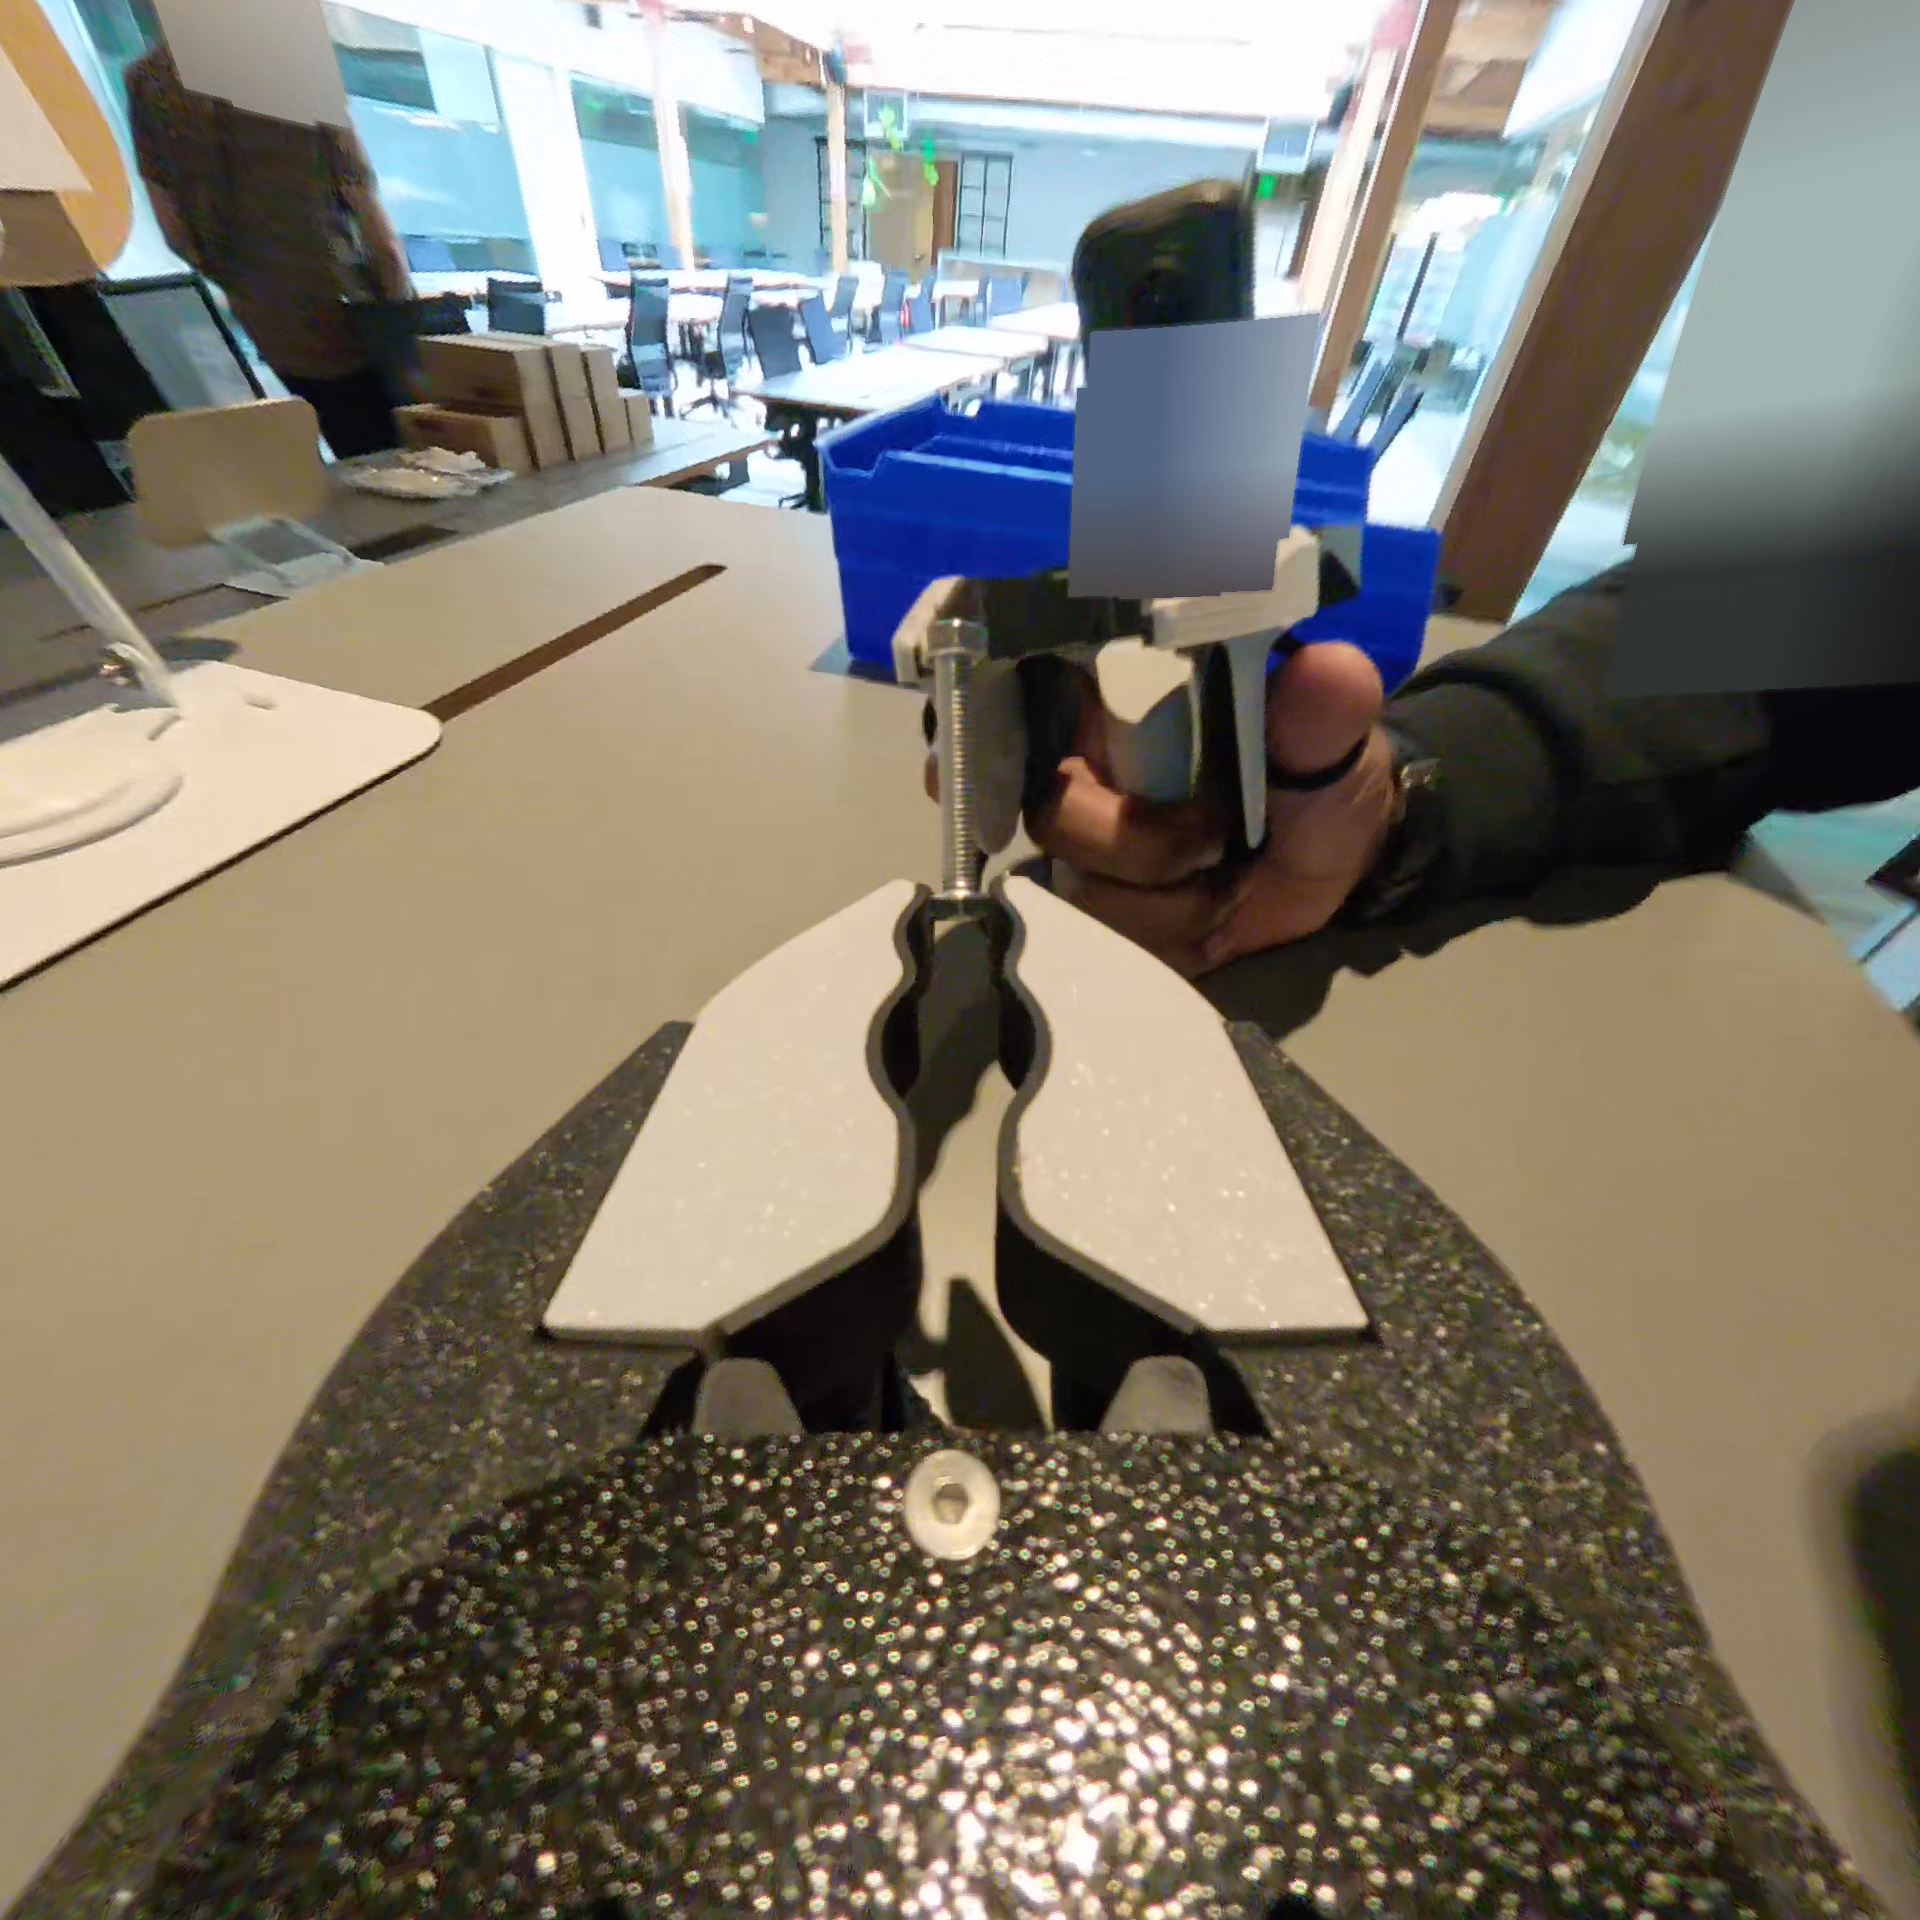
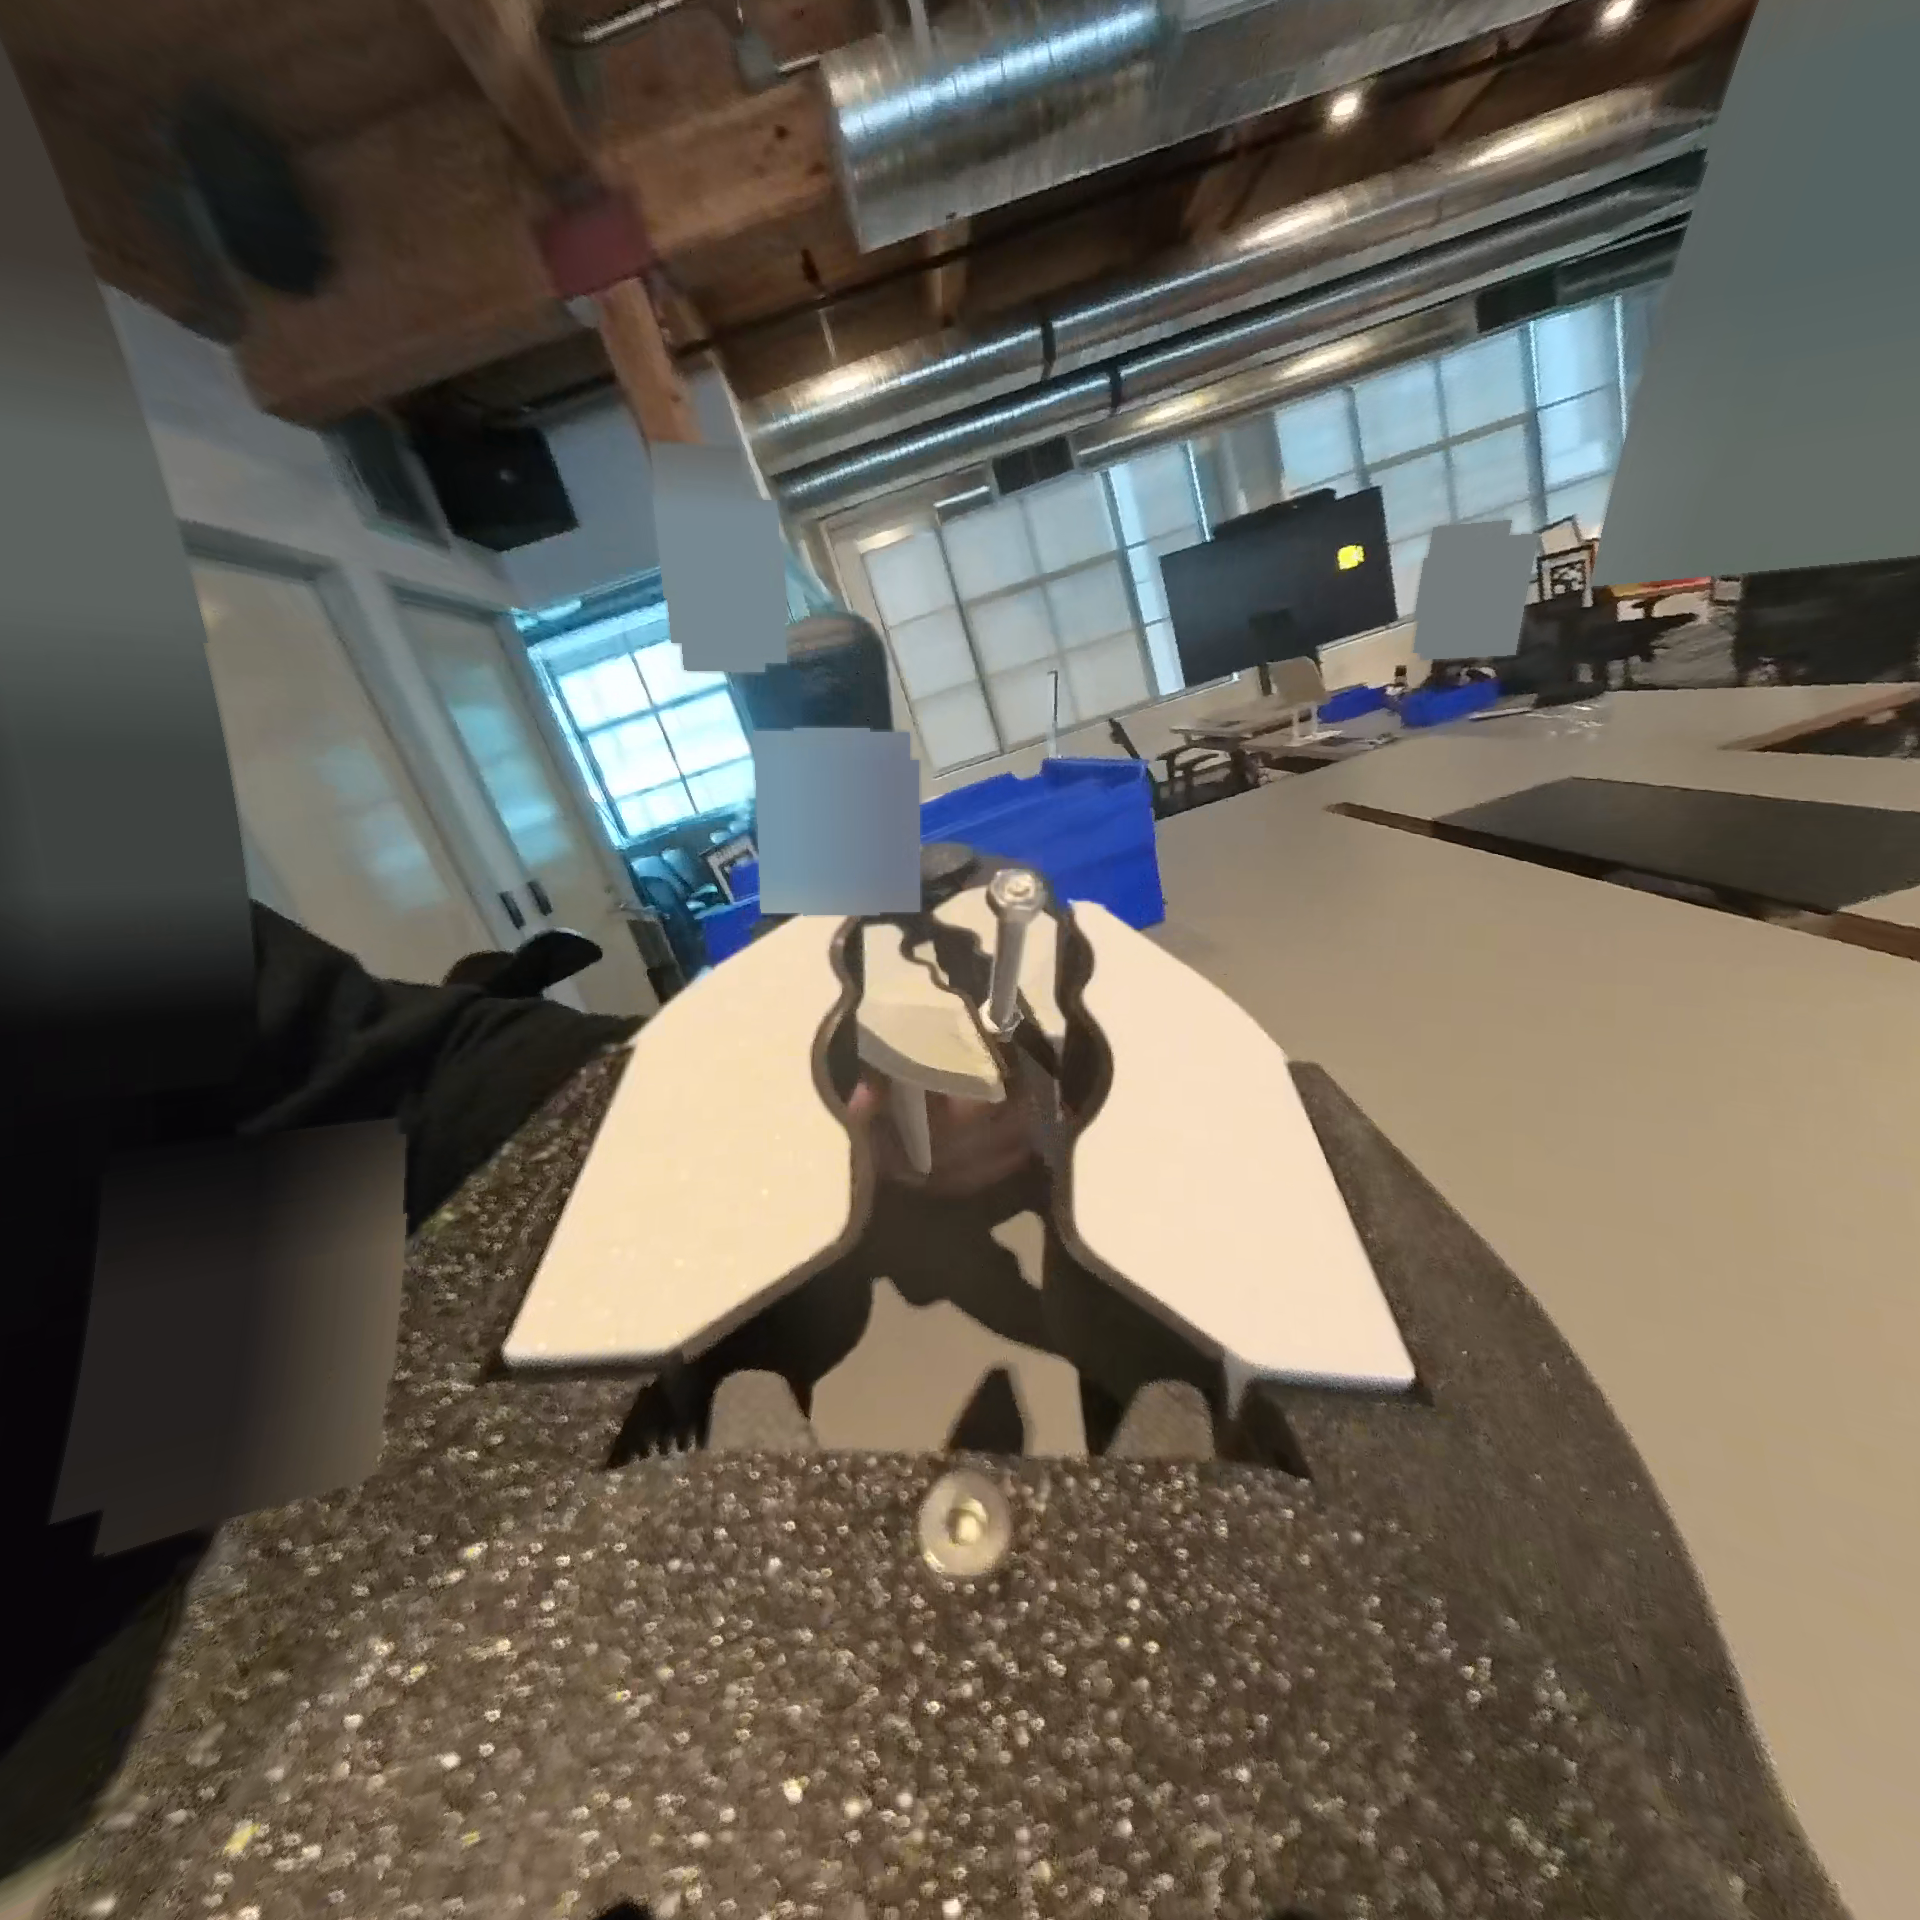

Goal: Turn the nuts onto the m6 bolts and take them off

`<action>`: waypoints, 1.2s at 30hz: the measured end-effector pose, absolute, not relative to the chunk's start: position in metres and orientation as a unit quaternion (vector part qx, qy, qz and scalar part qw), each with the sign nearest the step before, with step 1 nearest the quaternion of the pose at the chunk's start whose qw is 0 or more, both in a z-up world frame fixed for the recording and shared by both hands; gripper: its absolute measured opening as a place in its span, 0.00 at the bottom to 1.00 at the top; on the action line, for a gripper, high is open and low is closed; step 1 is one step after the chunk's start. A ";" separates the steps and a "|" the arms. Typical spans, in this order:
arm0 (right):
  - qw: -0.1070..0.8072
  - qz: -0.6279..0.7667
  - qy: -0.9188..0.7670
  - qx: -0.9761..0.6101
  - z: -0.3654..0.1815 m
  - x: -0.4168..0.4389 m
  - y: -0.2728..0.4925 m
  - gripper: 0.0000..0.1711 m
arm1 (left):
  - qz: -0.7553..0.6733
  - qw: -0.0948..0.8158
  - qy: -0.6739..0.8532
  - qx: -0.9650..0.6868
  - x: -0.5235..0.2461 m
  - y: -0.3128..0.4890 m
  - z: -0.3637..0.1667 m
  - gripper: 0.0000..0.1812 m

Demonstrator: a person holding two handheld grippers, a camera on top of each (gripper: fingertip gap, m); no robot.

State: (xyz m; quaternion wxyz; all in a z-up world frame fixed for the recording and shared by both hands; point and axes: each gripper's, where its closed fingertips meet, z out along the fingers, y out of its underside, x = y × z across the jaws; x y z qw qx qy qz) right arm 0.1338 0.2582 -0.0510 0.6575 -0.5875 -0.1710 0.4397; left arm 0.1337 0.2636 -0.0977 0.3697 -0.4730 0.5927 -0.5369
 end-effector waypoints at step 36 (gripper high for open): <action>0.475 0.378 -0.199 -0.769 -0.118 0.125 0.270 0.07 | 0.034 0.580 0.779 -0.238 0.121 0.307 -0.129 0.06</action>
